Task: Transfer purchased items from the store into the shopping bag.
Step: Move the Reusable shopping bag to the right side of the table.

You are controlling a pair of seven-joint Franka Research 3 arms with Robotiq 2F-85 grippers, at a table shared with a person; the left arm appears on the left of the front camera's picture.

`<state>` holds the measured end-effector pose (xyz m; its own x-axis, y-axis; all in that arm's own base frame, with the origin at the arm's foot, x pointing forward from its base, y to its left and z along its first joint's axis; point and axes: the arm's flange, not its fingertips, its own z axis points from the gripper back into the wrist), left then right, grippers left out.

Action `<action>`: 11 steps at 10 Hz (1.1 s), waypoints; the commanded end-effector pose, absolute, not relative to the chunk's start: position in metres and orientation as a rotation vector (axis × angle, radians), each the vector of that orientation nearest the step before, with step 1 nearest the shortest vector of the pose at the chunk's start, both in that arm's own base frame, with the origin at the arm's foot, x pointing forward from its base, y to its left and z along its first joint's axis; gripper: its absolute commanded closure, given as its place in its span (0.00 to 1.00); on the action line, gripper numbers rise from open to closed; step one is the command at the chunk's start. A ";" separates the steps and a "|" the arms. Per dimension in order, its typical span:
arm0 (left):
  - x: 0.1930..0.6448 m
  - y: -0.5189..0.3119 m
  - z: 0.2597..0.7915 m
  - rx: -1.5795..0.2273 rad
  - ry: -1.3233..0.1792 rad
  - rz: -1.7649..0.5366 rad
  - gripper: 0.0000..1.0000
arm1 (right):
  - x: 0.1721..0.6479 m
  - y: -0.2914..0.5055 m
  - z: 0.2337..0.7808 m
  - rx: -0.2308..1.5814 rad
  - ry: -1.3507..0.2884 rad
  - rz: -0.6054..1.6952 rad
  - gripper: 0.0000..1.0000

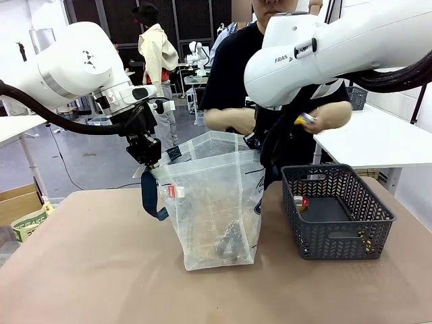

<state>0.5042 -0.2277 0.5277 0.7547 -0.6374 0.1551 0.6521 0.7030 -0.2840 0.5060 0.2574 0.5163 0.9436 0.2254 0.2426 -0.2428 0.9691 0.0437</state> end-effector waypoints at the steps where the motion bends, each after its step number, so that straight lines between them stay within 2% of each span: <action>1: 0.502 -0.226 0.526 -0.343 -0.061 -0.713 1.00 | 0.504 0.256 0.514 0.071 -0.238 0.230 1.00; 11: 0.502 -0.226 0.526 -0.343 -0.061 -0.713 1.00 | 0.504 0.256 0.514 0.071 -0.238 0.230 1.00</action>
<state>0.5042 -0.2277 0.5277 0.7548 -0.6374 0.1552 0.6521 0.7030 -0.2839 0.5060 0.2575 0.5163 0.9436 0.2254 0.2425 -0.2428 0.9691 0.0437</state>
